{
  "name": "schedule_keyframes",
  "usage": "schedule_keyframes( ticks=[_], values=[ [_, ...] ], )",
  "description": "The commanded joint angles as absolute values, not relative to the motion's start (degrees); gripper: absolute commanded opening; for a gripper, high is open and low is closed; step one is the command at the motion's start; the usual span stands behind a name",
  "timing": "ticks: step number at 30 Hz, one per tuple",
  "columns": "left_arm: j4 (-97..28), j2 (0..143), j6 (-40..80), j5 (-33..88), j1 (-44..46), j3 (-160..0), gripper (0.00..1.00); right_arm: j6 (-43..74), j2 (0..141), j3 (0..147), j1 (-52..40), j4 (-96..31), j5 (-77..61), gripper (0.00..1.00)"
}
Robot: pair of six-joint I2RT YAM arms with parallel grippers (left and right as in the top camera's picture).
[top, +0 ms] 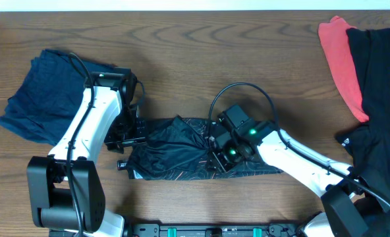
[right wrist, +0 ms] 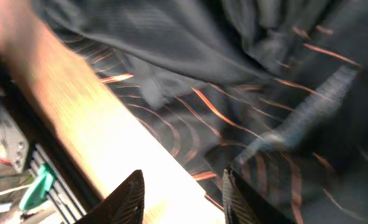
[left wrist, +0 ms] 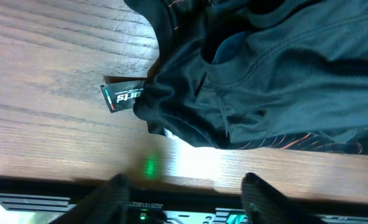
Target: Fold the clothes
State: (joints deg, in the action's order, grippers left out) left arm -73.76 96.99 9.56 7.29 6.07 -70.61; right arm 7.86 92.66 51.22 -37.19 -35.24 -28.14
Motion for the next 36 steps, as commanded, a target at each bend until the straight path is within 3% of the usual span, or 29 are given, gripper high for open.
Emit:
schedule_keyframes(
  ticks=[1,5,8,26,28,31,34,36],
  values=[
    [-72.73,96.75,10.13,8.6,5.82,-70.48,0.69,7.22,88.36,55.31,-34.24,-37.78,-22.06,0.41],
    [-68.45,96.77,9.82,10.48,5.87,-69.58,0.77,7.27,83.11,58.41,-30.52,-41.85,-15.86,0.5],
    [-64.79,97.1,9.37,10.5,5.87,-67.48,0.81,7.25,79.81,58.72,-27.75,-42.78,-15.4,0.79],
    [-45.71,103.15,8.84,10.92,5.82,-54.15,0.82,11.77,78.17,58.7,-22.79,-49.12,-9.02,0.81],
    [-45.63,103.68,8.82,12.56,5.82,-53.82,0.76,11.77,78.17,58.72,-22.79,-49.1,-8.97,0.8],
    [-45.58,103.72,8.54,17.78,5.87,-53.78,0.49,11.77,78.17,58.7,-22.79,-49.06,-8.78,0.8],
    [-45.08,103.72,7.53,22.76,5.87,-53.8,0.14,11.77,78.17,58.7,-22.79,-49.06,-8.69,0.8],
    [-45.19,103.59,6.98,22.68,5.76,-53.98,0.06,12.03,78.17,58.7,-22.79,-49.19,-7.18,0.8]
  ],
)
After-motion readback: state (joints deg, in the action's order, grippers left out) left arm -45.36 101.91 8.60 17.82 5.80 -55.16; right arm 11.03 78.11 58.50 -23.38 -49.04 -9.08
